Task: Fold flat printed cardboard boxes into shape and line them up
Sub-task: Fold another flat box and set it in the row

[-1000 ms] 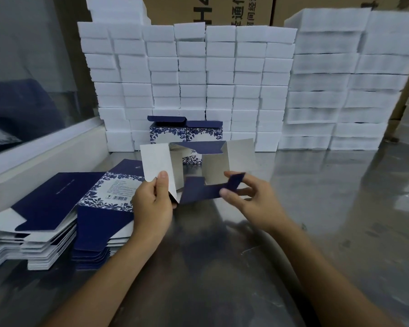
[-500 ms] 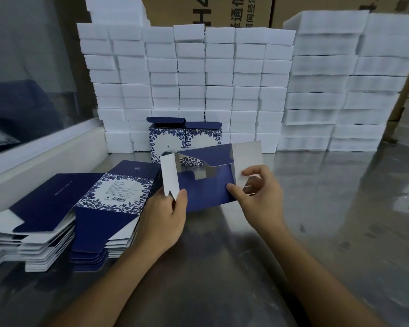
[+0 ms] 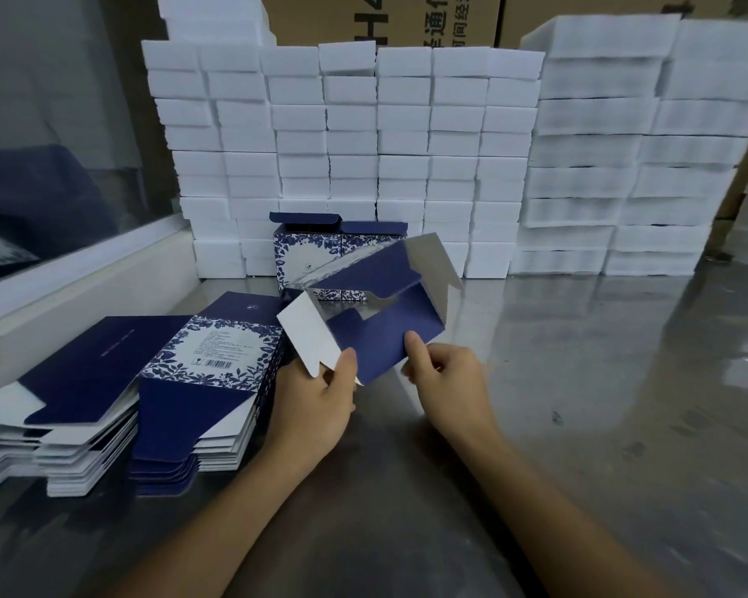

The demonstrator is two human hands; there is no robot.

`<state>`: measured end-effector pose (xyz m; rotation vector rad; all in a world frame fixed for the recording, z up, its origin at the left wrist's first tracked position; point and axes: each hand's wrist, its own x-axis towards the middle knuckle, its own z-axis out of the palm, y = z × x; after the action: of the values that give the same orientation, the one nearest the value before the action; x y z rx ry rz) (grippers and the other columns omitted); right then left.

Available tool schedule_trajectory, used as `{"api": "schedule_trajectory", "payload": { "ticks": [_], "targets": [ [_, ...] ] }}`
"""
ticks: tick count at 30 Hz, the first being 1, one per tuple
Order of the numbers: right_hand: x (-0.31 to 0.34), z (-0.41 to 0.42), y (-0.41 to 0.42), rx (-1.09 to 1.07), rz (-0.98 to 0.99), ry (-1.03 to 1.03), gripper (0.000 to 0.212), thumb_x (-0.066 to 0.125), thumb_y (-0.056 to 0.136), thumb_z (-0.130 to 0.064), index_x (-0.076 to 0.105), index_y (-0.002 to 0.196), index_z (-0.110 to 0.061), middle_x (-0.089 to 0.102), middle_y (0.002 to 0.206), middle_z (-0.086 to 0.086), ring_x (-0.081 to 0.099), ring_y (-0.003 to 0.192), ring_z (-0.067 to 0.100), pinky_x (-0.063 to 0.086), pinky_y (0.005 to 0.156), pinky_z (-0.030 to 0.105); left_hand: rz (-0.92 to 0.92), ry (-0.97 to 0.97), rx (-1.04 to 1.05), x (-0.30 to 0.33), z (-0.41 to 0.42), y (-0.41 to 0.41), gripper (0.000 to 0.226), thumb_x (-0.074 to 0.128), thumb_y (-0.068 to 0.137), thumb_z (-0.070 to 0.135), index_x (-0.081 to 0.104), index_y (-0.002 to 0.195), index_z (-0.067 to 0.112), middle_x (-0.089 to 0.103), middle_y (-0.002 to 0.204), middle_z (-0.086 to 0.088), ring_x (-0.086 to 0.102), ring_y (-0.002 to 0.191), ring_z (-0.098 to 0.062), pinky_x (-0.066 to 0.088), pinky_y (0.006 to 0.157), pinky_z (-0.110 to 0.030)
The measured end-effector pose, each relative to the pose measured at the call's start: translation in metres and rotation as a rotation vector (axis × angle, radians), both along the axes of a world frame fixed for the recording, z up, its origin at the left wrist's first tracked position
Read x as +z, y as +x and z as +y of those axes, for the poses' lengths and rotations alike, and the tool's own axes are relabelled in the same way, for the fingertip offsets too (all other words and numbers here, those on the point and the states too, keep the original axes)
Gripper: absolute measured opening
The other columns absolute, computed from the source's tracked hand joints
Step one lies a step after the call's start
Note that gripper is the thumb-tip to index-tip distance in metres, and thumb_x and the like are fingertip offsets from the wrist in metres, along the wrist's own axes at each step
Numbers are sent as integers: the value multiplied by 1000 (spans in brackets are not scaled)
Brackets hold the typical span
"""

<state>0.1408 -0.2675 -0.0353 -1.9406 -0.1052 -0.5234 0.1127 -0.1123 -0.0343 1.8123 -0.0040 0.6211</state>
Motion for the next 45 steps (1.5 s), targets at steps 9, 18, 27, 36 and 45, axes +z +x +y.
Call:
{"api": "schedule_trajectory", "payload": {
  "ticks": [9, 18, 27, 36, 45],
  "targets": [
    [2, 16, -14, 333, 100, -117, 44, 57, 100, -38, 70, 76, -3, 69, 69, 10, 60, 57, 16, 53, 68, 41, 108, -130, -13, 2, -5, -4, 35, 61, 92, 19, 65, 58, 19, 69, 57, 8, 65, 44, -11, 44, 42, -11],
    [-2, 15, -11, 316, 99, -5, 47, 56, 100, -39, 69, 71, -5, 64, 59, 0, 53, 50, 2, 47, 55, 22, 122, -56, -14, 8, -2, -7, 28, 61, 92, 27, 69, 66, 36, 69, 60, 4, 64, 48, -13, 57, 65, -43],
    [1, 4, -1, 150, 117, 130, 42, 54, 100, -38, 70, 73, -10, 69, 65, -3, 61, 57, 4, 52, 59, 21, 95, -1, -68, 8, -3, -10, 27, 62, 93, 27, 70, 67, 32, 69, 62, 7, 65, 60, -4, 58, 71, -50],
    [6, -3, 2, 41, 87, 213, 45, 57, 100, -37, 68, 67, -8, 63, 55, -4, 53, 51, 1, 49, 58, 25, 60, 45, -72, 5, 2, -8, 30, 61, 93, 22, 66, 63, 25, 66, 57, 6, 64, 57, -5, 58, 68, -47],
    [12, -23, 5, -26, 176, 259, 34, 56, 98, -25, 70, 76, -3, 65, 62, -2, 53, 50, 2, 45, 52, 22, 9, 106, -79, 6, 6, -8, 51, 53, 75, 46, 55, 58, -3, 59, 54, -14, 60, 56, -30, 49, 59, -48]
  ]
}}
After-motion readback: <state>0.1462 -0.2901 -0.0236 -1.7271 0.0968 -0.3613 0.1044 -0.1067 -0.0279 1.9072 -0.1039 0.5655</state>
